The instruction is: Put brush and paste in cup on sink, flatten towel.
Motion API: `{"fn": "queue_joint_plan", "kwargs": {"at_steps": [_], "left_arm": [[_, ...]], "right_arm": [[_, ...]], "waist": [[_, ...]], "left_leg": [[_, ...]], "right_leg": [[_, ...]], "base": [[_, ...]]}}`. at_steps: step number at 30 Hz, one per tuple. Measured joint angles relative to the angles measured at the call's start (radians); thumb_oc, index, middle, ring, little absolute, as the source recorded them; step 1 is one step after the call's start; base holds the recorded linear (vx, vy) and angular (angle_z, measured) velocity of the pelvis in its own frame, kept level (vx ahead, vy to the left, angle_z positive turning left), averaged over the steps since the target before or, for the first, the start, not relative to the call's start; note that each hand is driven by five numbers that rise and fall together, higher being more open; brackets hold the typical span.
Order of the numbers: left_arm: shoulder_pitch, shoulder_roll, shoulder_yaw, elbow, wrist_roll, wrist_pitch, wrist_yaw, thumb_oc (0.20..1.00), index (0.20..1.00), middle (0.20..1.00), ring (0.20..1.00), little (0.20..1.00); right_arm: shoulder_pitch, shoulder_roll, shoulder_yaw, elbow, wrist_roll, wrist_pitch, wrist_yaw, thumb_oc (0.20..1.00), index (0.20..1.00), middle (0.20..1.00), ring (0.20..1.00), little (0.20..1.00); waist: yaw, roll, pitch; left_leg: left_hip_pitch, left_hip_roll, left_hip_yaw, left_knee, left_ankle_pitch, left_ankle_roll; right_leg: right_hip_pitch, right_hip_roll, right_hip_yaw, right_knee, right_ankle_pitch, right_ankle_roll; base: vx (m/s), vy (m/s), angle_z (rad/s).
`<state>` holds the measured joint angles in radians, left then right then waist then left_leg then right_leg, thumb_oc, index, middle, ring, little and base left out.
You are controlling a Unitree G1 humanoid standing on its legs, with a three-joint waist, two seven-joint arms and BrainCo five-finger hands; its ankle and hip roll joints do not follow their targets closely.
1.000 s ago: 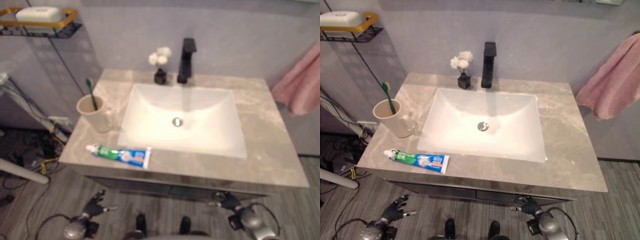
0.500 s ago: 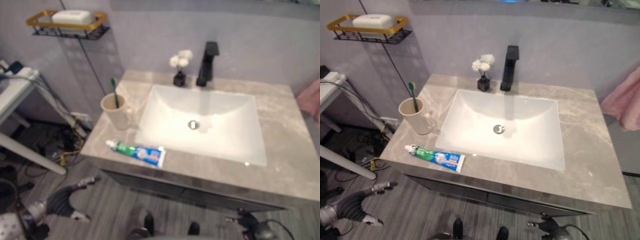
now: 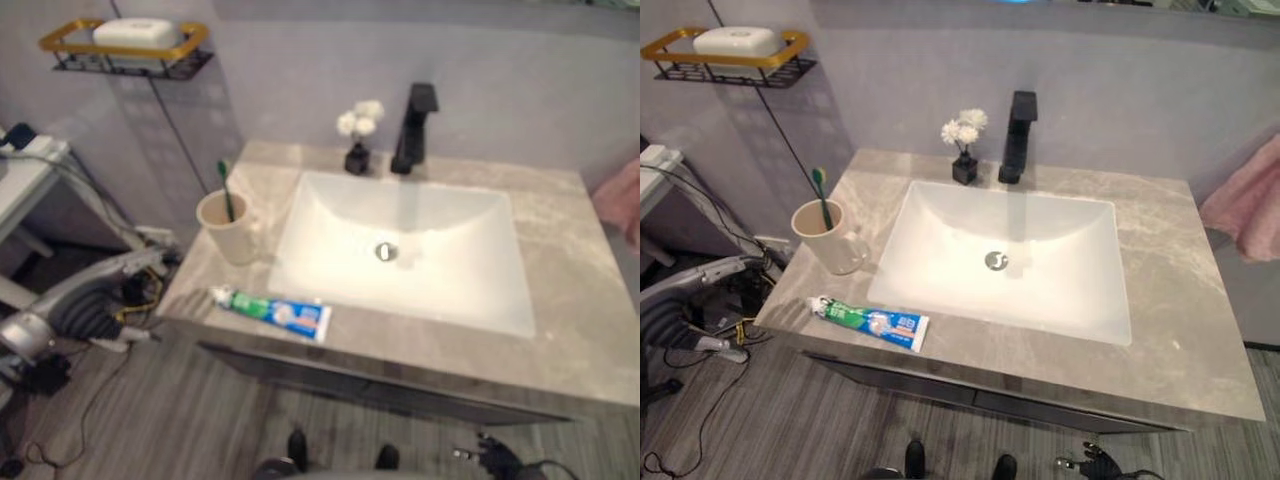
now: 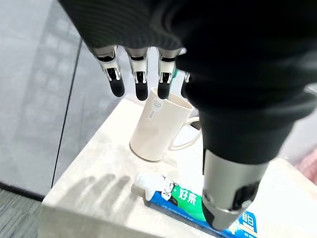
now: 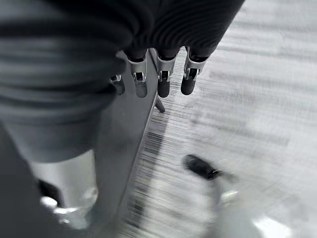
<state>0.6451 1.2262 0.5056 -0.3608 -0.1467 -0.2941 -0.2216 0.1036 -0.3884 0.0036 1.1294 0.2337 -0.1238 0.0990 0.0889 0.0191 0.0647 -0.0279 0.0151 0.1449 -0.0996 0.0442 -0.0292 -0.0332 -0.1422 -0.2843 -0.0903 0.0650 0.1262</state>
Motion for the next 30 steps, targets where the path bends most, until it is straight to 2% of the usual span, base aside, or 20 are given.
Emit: {"fn": "queue_joint_plan", "kwargs": {"at_steps": [2,9,16,22,24,26,30], "left_arm": [[-0.031,0.000,-0.030,0.002,0.022,-0.005,0.002,1.000,1.000,1.000,1.000,1.000],[-0.061,-0.003,-0.092,0.003,0.087,-0.005,0.002,1.000,1.000,1.000,1.000,1.000],[-0.067,-0.002,-0.159,0.000,0.147,-0.005,0.000,1.000,1.000,1.000,1.000,1.000],[-0.111,-0.017,-0.257,0.005,0.184,-0.005,-0.002,1.000,1.000,1.000,1.000,1.000],[-0.143,-0.022,-0.308,0.028,0.203,-0.004,-0.002,1.000,1.000,1.000,1.000,1.000],[-0.144,-0.023,-0.309,0.035,0.207,-0.004,-0.002,1.000,1.000,1.000,1.000,1.000],[-0.218,-0.044,-0.378,0.087,0.259,0.000,-0.002,1.000,1.000,1.000,1.000,1.000]], "right_arm": [[0.020,0.006,-0.011,-0.020,0.050,-0.003,-0.001,1.000,1.000,1.000,1.000,1.000],[0.065,0.006,-0.016,-0.017,0.049,-0.003,-0.008,1.000,1.000,1.000,1.000,1.000],[0.074,-0.005,-0.063,-0.020,0.044,-0.004,-0.039,1.000,1.000,1.000,1.000,1.000],[0.096,-0.014,-0.088,-0.022,0.044,-0.005,-0.041,1.000,1.000,1.000,1.000,1.000],[0.091,-0.015,-0.090,-0.017,0.044,-0.005,-0.044,1.000,1.000,1.000,1.000,1.000],[0.088,-0.015,-0.090,-0.022,0.044,-0.007,-0.045,1.000,1.000,1.000,1.000,1.000],[0.079,-0.015,-0.088,-0.030,0.044,-0.007,-0.052,1.000,1.000,1.000,1.000,1.000]], "waist": [[-0.003,0.007,-0.001],[-0.042,0.019,-0.002],[-0.045,0.032,-0.005],[-0.059,0.025,-0.003],[-0.063,0.015,-0.006],[-0.064,0.007,-0.003],[-0.074,-0.002,-0.002]], "left_leg": [[0.004,-0.003,0.013,0.000,-0.002,0.002],[0.012,-0.009,0.043,-0.001,-0.007,0.007],[0.008,-0.012,0.079,-0.002,-0.010,0.012],[0.003,-0.012,0.080,-0.002,-0.011,0.010],[-0.008,-0.010,0.082,-0.001,-0.010,0.011],[-0.007,-0.010,0.087,-0.001,-0.010,0.011],[-0.006,-0.010,0.094,-0.001,-0.011,0.011]], "right_leg": [[-0.003,-0.004,0.019,-0.002,0.002,0.002],[-0.013,-0.010,0.047,-0.002,0.011,0.004],[-0.036,-0.012,0.082,-0.002,0.023,0.008],[-0.041,-0.011,0.083,-0.002,0.023,0.008],[-0.053,-0.009,0.087,-0.002,0.025,0.005],[-0.055,-0.009,0.091,-0.002,0.026,0.005],[-0.058,-0.008,0.097,-0.002,0.027,0.005]], "base": [[0.01,0.059,-0.23],[0.00,0.030,-0.14],[-0.01,0.031,-0.15],[0.00,0.004,-0.01],[0.00,-0.001,-0.02],[0.01,-0.003,-0.07],[0.01,0.002,-0.04]]}}
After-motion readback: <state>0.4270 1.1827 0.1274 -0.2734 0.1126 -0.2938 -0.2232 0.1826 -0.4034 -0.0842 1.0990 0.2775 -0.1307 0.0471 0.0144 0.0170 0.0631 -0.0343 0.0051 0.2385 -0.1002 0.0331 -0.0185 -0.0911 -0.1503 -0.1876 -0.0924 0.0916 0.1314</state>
